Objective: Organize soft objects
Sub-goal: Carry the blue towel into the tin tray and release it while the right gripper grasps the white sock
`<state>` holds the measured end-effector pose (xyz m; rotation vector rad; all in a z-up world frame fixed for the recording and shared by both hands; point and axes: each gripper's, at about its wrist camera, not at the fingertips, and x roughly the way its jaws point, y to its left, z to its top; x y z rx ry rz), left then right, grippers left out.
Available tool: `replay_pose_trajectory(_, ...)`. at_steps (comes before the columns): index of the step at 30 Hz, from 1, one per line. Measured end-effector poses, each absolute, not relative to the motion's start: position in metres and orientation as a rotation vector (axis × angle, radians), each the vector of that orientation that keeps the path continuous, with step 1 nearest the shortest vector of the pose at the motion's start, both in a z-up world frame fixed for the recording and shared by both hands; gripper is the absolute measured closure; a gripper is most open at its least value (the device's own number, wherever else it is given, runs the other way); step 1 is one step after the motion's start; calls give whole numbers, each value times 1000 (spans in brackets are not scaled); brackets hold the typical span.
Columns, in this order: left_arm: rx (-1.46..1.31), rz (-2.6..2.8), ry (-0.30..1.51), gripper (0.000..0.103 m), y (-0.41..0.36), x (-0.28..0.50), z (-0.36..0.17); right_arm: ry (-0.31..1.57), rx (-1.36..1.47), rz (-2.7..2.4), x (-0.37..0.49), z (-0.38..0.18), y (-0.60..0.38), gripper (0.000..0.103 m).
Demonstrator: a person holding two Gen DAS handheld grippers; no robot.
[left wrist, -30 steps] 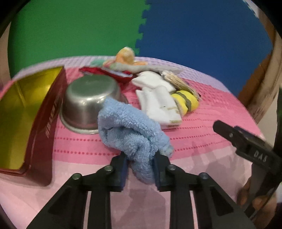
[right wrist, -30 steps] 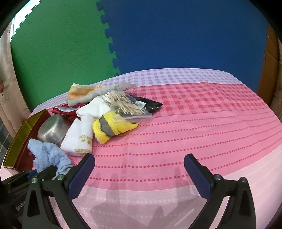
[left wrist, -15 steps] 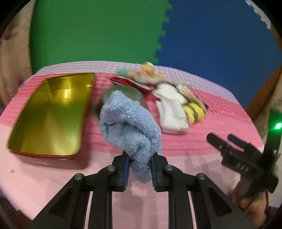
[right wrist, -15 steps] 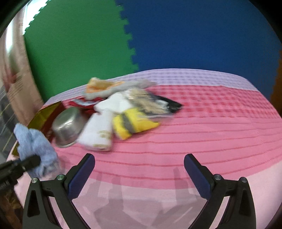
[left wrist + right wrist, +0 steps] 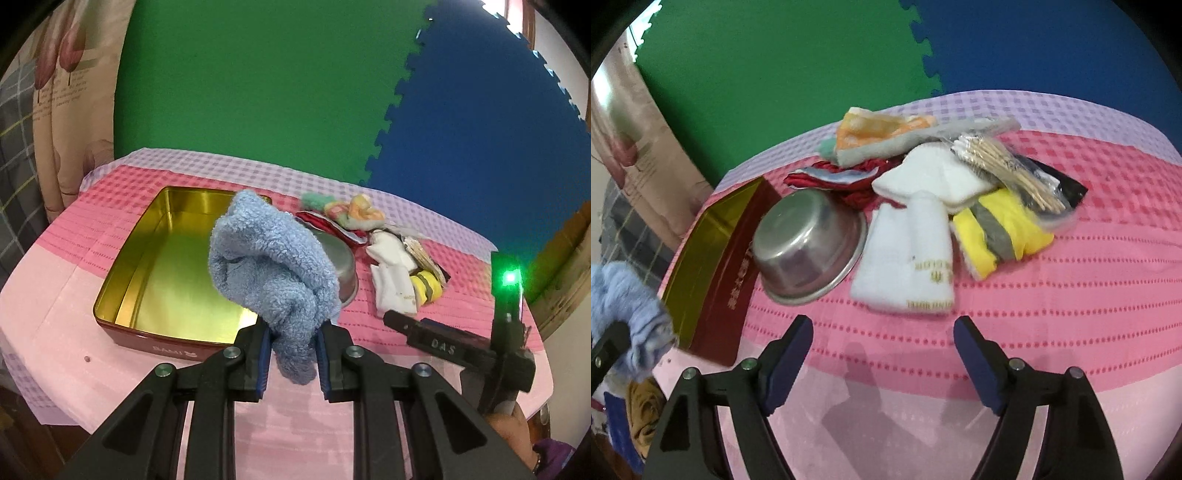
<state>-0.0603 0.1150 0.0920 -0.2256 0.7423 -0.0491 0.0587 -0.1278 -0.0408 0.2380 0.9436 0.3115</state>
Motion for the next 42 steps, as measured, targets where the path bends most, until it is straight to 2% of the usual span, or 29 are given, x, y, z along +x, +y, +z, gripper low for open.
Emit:
replay_pose_trajectory(9, -257, -49, 769, 84, 131, -50, 84, 1013, 306, 233, 97, -54, -123, 24)
replay_pose_trajectory(14, -262, -43, 796, 84, 132, -45, 76, 1022, 289, 185, 113, -59, -121, 52)
replay_pose_trajectory(16, -261, -43, 803, 84, 133, -44, 74, 1024, 286, 180, 118, -58, -120, 60)
replay_pose_trajectory(23, -264, -9, 814, 84, 147, -31, 76, 1000, 295, 239, 94, -49, -132, 79)
replay_pose_trajectory(33, -142, 90, 841, 82, 183, 28, 64, 1013, 288, 279, 61, -57, -135, 89)
replay_pose_trajectory(35, -127, 101, 853, 73, 189, 42, 58, 1013, 282, 284, 55, -57, -133, 90)
replay_pose_trajectory(37, -99, 115, 859, 70, 194, 52, 54, 1017, 280, 290, 52, -56, -133, 90)
replay_pose_trajectory(39, -80, 118, 868, 61, 199, 63, 49, 1017, 278, 293, 51, -56, -133, 90)
replay_pose_trajectory(41, -70, 126, 868, 36, 203, 69, 45, 1021, 282, 296, 51, -57, -133, 90)
replay_pose_trajectory(42, -66, 135, 873, 33, 205, 72, 44, 1020, 282, 297, 50, -58, -133, 90)
